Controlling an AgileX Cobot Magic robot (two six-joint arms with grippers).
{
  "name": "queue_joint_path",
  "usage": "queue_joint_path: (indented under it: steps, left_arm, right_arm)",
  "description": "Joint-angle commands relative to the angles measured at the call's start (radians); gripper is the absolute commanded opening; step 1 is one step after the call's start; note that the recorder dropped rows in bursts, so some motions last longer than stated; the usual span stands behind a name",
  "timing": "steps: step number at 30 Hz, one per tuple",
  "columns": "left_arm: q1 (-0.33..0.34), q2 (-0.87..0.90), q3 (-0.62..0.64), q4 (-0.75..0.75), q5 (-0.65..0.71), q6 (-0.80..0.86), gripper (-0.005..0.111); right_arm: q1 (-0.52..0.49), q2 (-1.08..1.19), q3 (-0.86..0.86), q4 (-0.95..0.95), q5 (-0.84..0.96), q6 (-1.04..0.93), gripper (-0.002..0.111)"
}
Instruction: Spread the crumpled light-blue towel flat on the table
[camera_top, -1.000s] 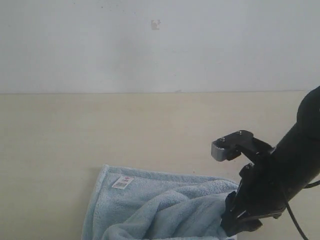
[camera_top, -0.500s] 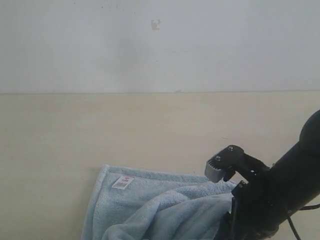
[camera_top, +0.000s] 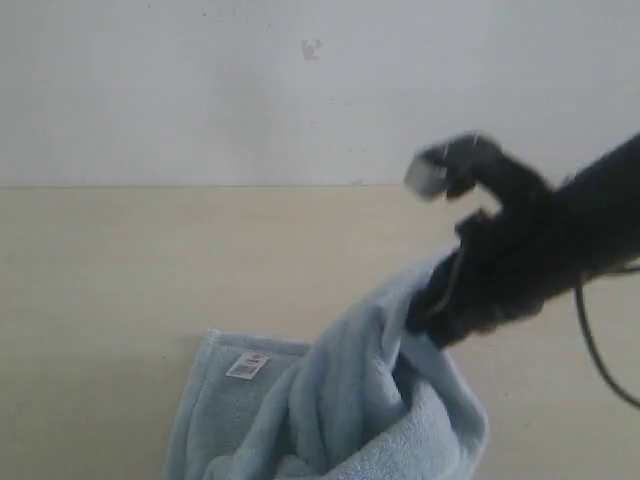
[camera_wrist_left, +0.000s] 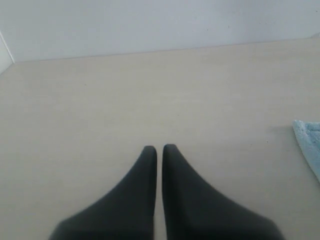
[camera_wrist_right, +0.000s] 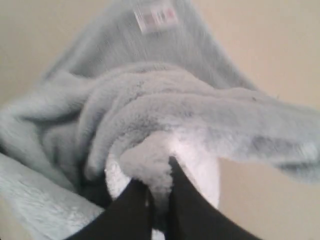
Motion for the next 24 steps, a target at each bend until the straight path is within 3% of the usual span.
queue_joint_path:
  steps: [1, 5, 8, 15, 18, 24]
  left_arm:
    - [0.003, -0.003, 0.004, 0.001, -0.011, 0.002, 0.004]
    - [0.003, -0.003, 0.004, 0.001, -0.011, 0.002, 0.004]
    - [0.003, -0.003, 0.004, 0.001, -0.011, 0.002, 0.004]
    - [0.003, -0.003, 0.004, 0.001, -0.011, 0.002, 0.004]
    - [0.003, -0.003, 0.004, 0.001, -0.011, 0.002, 0.004]
    - [0.003, -0.003, 0.004, 0.001, -0.009, 0.002, 0.004]
  right_arm:
    - [0.000, -0.218, -0.131, -0.107, -0.090, 0.082, 0.001]
    - [-0.015, -0.323, -0.142, -0.488, -0.487, 0.447, 0.001]
    - [-0.084, -0.326, -0.142, -0.758, -0.548, 0.715, 0.001]
    - [-0.412, -0.140, -0.136, -1.087, -0.199, 1.058, 0.001]
    - [-0.548, -0.035, -0.136, -1.088, -0.090, 1.191, 0.001]
    - [-0.720, 0.091, -0.136, -1.085, 0.141, 1.171, 0.001]
